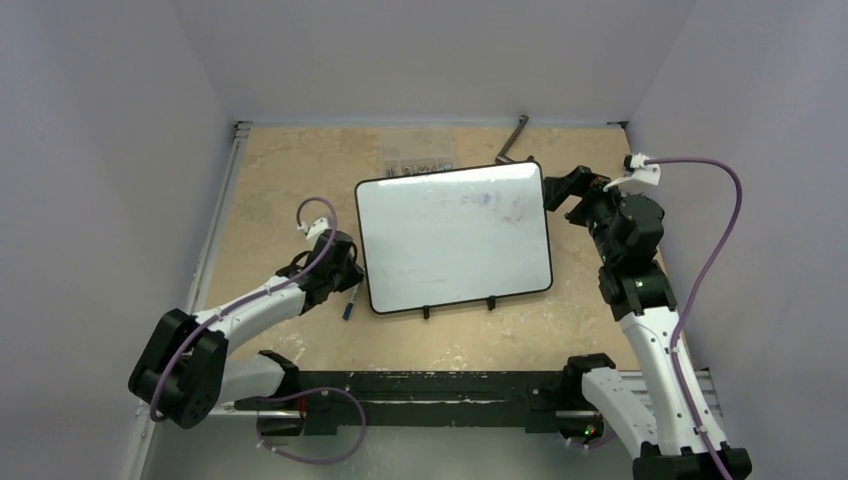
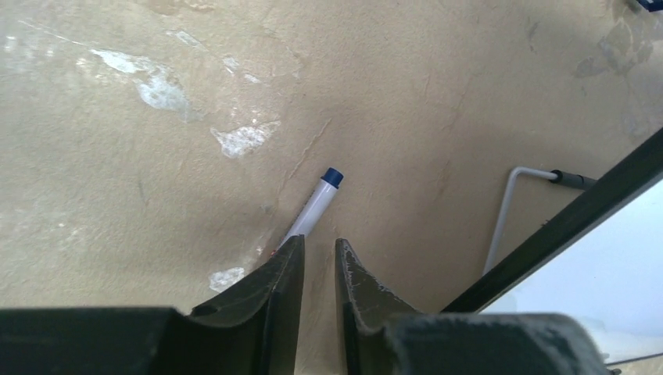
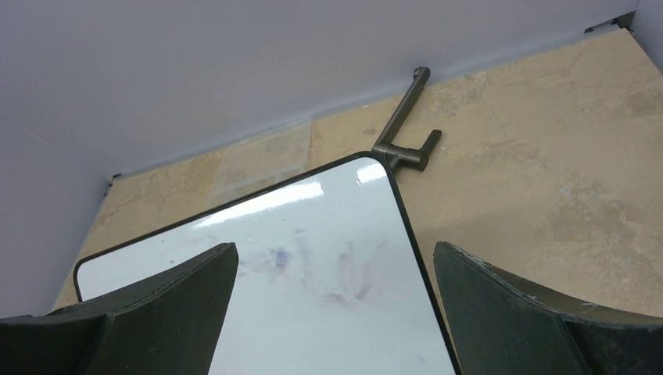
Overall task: Write a sentence on the whiteboard
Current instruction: Move the whiteboard to the center of the board, then pick up the whiteboard marker from the center of the board.
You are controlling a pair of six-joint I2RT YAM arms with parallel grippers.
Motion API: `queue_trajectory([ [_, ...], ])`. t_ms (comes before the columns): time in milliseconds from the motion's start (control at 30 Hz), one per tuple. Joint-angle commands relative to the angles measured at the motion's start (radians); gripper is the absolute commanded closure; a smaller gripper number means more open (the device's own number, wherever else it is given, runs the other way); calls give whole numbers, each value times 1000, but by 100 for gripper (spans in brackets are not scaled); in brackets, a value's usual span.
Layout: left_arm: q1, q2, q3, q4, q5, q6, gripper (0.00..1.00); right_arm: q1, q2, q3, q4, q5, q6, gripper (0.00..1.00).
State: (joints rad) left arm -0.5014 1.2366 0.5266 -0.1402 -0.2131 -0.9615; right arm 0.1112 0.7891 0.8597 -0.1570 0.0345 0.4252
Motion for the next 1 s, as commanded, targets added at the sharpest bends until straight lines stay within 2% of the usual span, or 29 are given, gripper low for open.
queue_trajectory([
  [0, -8, -70, 40, -101, -86, 42, 74, 1, -14, 14, 8, -8, -3, 1],
  [100, -8, -100, 39, -183, -112, 66, 69, 1, -14, 12, 10, -15, -3, 1],
  [333, -7, -120, 34, -321, -106, 83, 69, 0, 0, 4, 25, -33, 12, 1],
  [533, -10, -158, -10, -303, -50, 113, 67, 1, 4, -2, 27, -56, 16, 1],
  [700, -17, -199, -32, -287, -20, 133, 48, 1, 10, -4, 28, -60, 16, 1],
  [967, -40, -162, -24, -294, -31, 113, 49, 0, 21, -18, 47, -77, 29, 1],
])
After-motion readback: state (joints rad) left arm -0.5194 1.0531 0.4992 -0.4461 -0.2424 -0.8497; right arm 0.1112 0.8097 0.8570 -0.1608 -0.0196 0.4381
